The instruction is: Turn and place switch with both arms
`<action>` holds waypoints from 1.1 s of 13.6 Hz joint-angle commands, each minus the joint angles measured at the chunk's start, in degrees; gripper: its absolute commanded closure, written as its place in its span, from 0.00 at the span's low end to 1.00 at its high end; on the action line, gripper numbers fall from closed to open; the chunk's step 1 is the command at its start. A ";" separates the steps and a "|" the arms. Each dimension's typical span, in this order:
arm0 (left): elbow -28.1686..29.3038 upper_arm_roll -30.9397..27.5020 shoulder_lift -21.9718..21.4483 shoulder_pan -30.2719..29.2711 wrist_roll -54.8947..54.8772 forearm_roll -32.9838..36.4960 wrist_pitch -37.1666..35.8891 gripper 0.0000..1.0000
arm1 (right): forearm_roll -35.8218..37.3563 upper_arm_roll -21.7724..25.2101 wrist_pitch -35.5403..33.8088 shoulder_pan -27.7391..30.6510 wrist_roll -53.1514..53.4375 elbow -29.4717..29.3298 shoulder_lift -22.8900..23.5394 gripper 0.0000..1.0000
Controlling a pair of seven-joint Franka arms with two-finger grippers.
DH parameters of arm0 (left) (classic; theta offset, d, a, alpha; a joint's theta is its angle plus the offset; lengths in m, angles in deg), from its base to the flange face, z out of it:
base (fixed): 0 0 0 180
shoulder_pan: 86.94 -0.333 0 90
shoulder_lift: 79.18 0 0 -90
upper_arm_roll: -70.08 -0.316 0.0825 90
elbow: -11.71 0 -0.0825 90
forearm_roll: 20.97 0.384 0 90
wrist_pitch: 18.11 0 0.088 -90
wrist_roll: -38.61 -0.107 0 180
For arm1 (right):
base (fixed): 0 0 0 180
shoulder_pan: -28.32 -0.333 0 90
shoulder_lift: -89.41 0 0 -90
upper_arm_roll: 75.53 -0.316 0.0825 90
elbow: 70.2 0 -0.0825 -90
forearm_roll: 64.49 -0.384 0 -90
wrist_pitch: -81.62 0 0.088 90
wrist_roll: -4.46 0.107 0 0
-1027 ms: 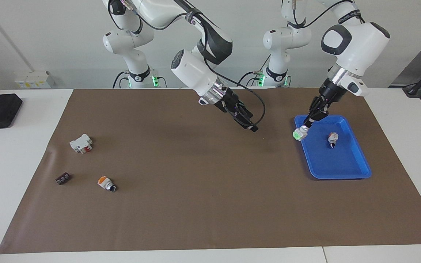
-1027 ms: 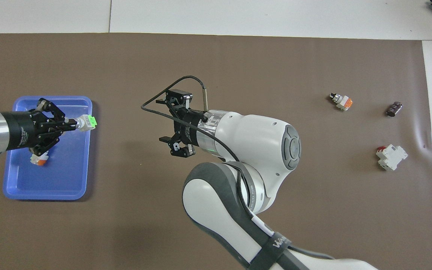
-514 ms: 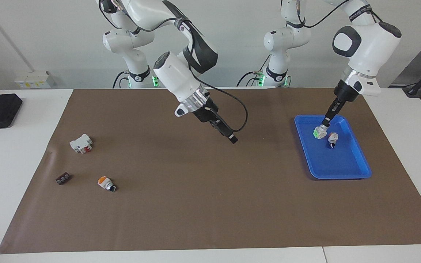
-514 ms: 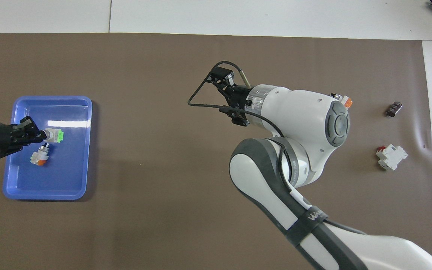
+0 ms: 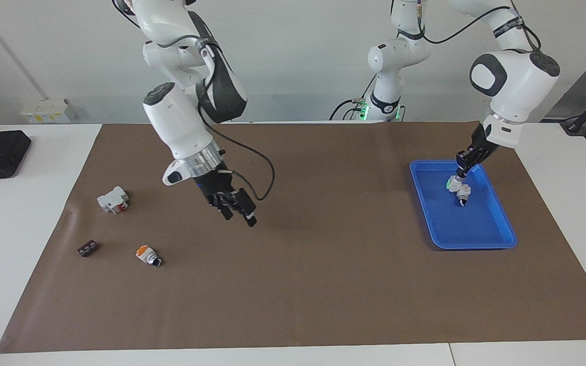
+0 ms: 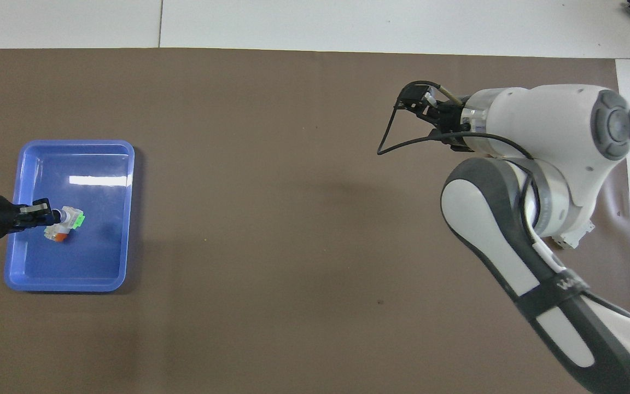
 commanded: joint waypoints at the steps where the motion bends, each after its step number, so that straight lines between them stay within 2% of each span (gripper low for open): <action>1: 2.30 0.55 0.65 -0.18 -3.46 1.07 2.14 1.00 | 3.42 -0.64 -8.85 3.83 -7.43 -0.29 -4.34 0.00; 5: 4.32 0.55 0.74 0.17 -6.19 2.37 2.66 1.00 | 9.05 -0.63 -19.93 8.84 -13.76 -1.43 -9.96 0.00; 7: 4.32 0.55 0.74 0.26 -6.55 5.89 2.66 1.00 | 9.23 -0.46 -24.33 10.08 -16.75 -3.10 -10.68 0.00; 10: 4.15 0.55 0.83 0.35 -6.99 5.90 2.49 1.00 | 11.50 1.12 -31.44 10.09 -17.91 -7.13 -10.68 0.00; 11: 3.71 0.63 0.91 0.35 -7.08 5.99 2.05 0.95 | 12.03 2.78 -33.99 9.21 -17.91 -8.80 -10.94 0.00; 12: 3.36 0.64 1.00 0.43 -7.34 5.99 1.96 0.55 | 12.04 4.80 -35.84 7.46 -17.91 -9.51 -11.81 0.00; 13: 2.75 0.64 1.18 0.52 -8.65 5.99 1.79 0.29 | 12.04 7.69 -36.56 5.53 -18.08 -9.52 -13.12 0.00; 14: 1.70 0.64 1.96 0.52 -9.44 5.99 1.44 0.11 | 12.04 10.15 -37.52 3.69 -18.78 -9.52 -14.18 0.00; 15: 0.21 0.64 2.32 0.61 -9.54 5.99 0.74 0.02 | 12.04 12.09 -38.75 2.19 -20.27 -9.52 -14.71 0.00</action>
